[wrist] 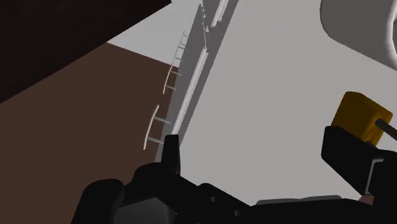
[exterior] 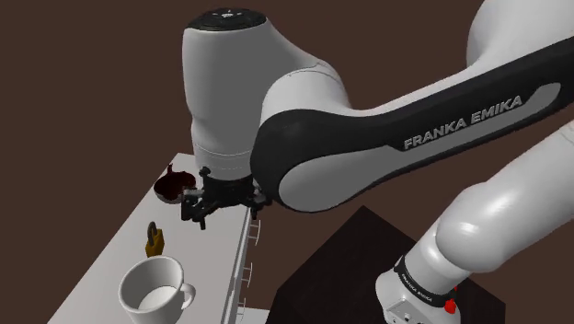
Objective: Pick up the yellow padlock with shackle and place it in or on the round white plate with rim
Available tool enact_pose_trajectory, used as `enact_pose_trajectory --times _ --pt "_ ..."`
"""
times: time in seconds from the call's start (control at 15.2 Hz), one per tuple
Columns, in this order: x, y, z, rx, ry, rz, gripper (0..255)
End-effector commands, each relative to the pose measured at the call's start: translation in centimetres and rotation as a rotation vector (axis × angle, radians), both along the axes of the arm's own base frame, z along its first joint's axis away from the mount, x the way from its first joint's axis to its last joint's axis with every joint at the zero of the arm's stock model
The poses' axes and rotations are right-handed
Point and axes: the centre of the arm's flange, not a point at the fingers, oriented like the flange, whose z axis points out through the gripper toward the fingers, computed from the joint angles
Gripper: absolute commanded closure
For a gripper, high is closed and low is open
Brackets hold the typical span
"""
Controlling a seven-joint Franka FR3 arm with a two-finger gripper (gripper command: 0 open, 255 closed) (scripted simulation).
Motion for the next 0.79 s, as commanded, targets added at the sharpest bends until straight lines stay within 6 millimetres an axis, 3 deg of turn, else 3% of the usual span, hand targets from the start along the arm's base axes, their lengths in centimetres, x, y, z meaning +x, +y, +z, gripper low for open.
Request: enact_pose_trajectory --times 0.0,0.59,0.73 --pt "0.8 2.4 -0.8 0.002 -0.019 -0.032 0" --pt "6.1 12.2 -4.6 -0.005 -0.094 -0.155 0" --pt "6.7 12.9 -5.4 -0.006 -0.100 -0.165 0"
